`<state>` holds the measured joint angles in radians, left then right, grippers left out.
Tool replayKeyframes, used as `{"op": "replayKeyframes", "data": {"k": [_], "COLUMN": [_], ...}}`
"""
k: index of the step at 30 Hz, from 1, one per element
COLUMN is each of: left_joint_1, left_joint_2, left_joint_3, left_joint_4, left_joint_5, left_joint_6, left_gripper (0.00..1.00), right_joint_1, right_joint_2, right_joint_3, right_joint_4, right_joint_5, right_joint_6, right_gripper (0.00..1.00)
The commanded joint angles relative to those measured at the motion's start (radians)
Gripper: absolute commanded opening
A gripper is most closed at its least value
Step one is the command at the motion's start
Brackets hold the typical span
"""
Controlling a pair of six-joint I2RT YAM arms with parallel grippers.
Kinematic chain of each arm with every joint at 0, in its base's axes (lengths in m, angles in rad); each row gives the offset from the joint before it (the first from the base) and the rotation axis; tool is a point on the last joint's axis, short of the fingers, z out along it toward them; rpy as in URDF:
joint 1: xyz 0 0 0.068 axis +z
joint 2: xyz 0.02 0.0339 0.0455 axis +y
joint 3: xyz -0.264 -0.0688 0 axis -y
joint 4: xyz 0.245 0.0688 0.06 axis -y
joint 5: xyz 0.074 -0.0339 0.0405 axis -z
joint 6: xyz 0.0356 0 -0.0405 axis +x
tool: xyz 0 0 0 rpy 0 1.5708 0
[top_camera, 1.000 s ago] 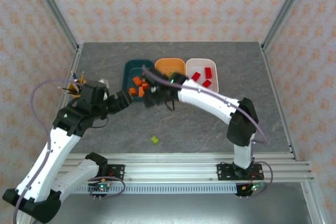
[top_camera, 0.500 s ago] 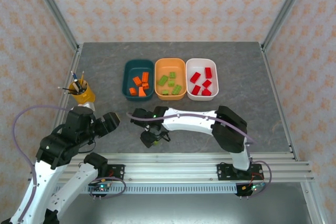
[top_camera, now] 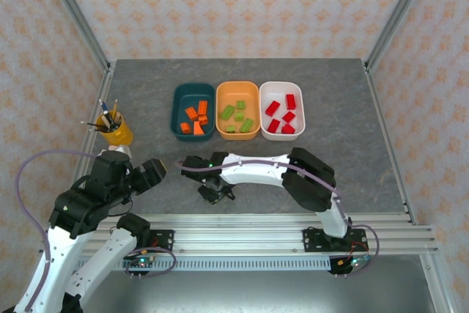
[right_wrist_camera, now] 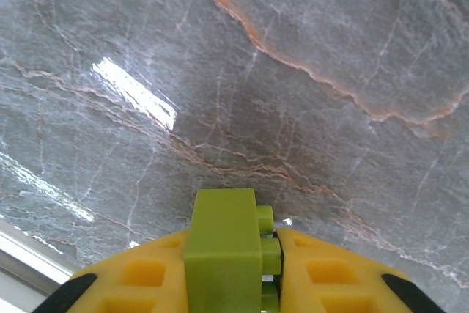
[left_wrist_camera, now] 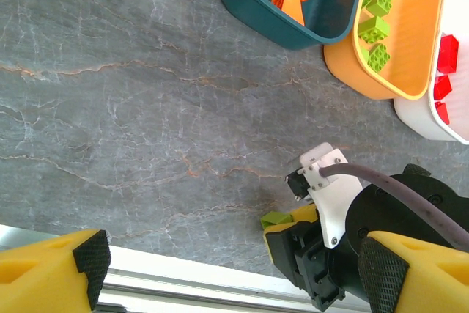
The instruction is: Sort the legos into containers by color
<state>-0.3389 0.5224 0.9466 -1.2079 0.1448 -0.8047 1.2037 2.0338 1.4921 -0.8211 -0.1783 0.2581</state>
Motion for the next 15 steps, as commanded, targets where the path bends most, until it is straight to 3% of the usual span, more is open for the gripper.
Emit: {"op": "replayKeyframes", "data": {"k": [1,9,15], "left_joint_1": [-0.007,-0.007,-0.006], "left_joint_2": [-0.010,0.075,0.204], "left_joint_3": [-0.013,0.007,0.041], "left_joint_4": [0.004,0.118,0.250], "left_joint_5": [-0.006,0.060,0.077], "left_joint_6": [-0.014,-0.016,-0.004], "left_gripper": [0.91,0.90,0.90], "right_joint_1": [-0.007,-0.144,-0.306], "right_joint_2": [-0.016,-0.153,-0.101], "right_joint_3": [0.028,0.125,0.307], "right_joint_4": [-0.019,-0.103,-0.196], "right_joint_5": [0.051,0.167,0.282], "right_joint_6": [0.019,0.075,0.096], "right_gripper": [0.25,0.19,0.18]}}
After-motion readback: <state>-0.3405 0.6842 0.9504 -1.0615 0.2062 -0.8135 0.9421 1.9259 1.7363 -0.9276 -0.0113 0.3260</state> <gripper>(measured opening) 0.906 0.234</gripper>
